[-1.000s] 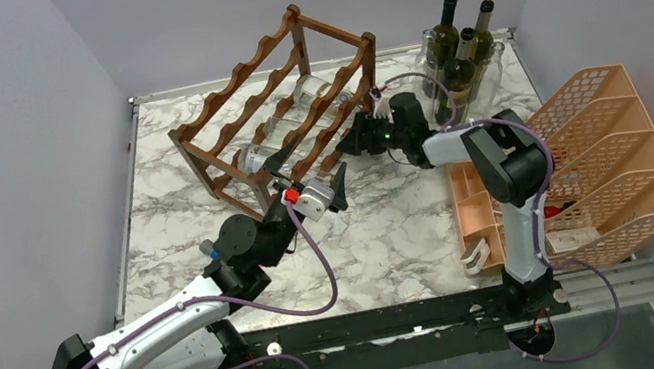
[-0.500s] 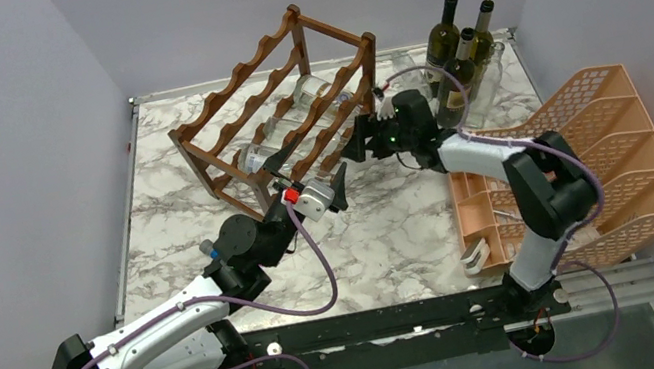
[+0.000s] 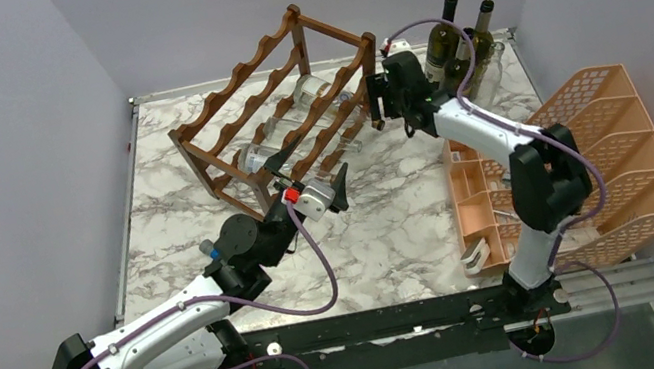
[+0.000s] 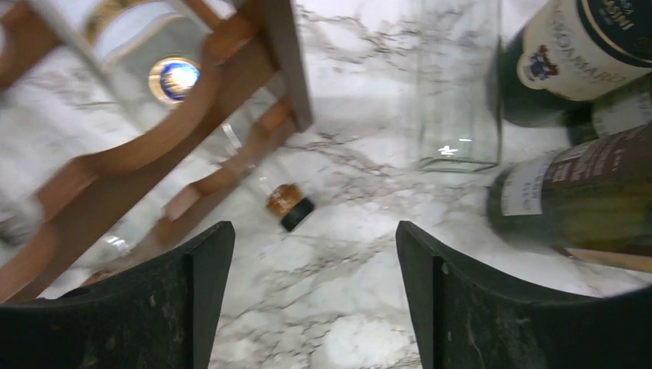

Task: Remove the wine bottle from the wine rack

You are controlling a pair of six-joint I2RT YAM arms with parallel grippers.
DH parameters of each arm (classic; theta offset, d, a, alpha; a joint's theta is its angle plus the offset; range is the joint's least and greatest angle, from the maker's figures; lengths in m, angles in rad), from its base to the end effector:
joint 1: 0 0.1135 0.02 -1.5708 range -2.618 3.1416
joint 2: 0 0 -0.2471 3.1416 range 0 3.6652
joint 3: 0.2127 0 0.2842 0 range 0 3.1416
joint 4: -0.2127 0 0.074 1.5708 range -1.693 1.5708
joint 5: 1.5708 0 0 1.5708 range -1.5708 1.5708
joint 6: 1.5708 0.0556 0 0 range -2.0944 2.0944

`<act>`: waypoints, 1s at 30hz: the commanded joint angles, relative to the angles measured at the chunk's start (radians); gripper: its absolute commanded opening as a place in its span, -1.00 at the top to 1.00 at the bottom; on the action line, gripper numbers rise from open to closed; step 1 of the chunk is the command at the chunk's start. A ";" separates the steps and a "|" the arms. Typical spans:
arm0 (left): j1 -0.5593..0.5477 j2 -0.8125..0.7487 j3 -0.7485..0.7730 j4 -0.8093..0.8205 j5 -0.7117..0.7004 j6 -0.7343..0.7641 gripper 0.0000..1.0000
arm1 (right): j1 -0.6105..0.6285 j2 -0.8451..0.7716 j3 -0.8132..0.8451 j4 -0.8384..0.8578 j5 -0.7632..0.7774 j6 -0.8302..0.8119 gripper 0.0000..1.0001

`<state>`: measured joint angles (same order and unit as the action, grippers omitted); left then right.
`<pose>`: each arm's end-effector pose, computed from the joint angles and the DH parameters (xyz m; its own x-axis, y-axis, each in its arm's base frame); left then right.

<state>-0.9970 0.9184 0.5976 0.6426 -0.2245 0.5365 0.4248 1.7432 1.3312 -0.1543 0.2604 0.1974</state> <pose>0.1592 -0.2235 0.3197 0.5075 0.1328 -0.8514 0.5175 0.7431 0.4244 0.4148 0.1719 0.2321 -0.5186 -0.0266 -0.8546 -0.1005 0.9945 0.0301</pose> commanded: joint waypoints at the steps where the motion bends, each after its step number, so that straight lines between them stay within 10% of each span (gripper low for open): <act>1: -0.003 -0.002 -0.013 0.027 0.016 -0.007 -0.99 | -0.031 0.134 0.149 -0.158 0.199 -0.059 -0.52; 15: -0.002 -0.016 -0.013 0.027 0.003 0.009 -0.99 | -0.104 0.535 0.615 -0.317 0.320 -0.137 -0.53; 30: -0.002 -0.021 -0.013 0.028 0.007 0.008 -0.99 | -0.134 0.615 0.640 -0.296 0.269 -0.161 -0.64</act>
<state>-0.9970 0.9165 0.5976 0.6426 -0.2249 0.5407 0.3008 2.3047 1.9289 -0.4458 0.5320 0.0509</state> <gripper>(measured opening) 0.992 0.820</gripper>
